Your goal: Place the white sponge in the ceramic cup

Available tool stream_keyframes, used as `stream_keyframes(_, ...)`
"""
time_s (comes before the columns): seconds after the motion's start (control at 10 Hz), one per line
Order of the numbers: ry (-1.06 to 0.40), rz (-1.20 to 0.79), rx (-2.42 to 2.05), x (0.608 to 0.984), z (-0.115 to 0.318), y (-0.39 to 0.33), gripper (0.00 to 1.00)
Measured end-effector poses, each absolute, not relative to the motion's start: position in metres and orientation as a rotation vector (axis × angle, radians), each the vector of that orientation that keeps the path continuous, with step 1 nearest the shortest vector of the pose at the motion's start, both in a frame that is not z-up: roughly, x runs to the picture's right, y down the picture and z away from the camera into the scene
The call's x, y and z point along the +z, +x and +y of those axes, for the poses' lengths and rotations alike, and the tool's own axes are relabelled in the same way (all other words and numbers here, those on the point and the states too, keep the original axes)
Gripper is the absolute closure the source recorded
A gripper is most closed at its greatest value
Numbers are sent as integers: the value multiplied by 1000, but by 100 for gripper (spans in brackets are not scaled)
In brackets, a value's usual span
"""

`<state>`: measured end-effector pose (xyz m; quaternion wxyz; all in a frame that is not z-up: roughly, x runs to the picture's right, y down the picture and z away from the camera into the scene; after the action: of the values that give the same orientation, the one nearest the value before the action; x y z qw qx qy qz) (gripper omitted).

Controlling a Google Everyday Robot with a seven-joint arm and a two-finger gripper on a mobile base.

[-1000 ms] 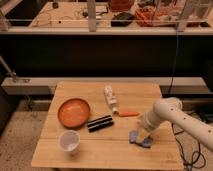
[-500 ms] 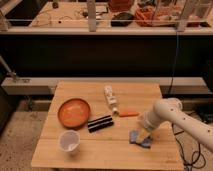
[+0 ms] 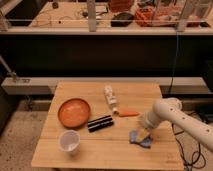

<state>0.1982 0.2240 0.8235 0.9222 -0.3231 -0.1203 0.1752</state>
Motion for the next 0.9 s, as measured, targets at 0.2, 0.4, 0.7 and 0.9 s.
stream_keyframes(0.2, -664, -246, 367, 825, 224, 199, 34)
stream_keyframes(0.4, -663, -245, 376, 826, 223, 199, 38)
stream_keyframes(0.7, -661, -248, 391, 827, 222, 199, 46)
stream_keyframes(0.9, -660, -236, 372, 820, 215, 199, 68)
